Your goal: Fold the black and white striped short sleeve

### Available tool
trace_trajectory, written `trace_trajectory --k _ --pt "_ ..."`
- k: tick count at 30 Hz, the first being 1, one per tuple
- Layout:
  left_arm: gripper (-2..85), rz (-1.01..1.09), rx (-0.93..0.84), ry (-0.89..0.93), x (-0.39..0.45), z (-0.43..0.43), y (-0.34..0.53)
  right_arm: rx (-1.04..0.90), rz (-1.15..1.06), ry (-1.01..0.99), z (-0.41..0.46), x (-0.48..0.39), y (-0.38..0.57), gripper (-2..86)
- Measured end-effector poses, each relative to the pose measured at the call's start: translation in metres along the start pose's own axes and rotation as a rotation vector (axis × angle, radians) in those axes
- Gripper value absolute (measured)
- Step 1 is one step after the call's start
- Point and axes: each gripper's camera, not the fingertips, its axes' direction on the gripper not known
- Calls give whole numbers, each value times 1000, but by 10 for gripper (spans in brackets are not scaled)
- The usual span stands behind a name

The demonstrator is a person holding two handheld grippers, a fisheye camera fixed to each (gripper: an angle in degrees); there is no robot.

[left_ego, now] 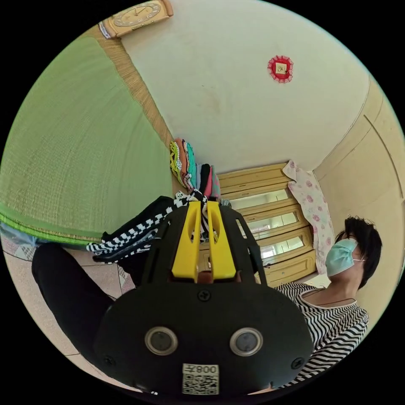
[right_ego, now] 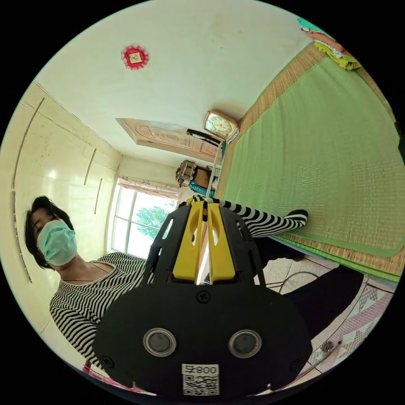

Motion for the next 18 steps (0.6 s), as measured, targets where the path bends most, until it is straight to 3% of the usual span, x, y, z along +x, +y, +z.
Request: trace_trajectory --k 9,18 --pt "25 183 -197 75 10 249 -85 252 -107 171 -181 -66 -41 12" --pt "26 331 -377 76 -2 494 -100 392 -109 539 -337 -123 -56 11"
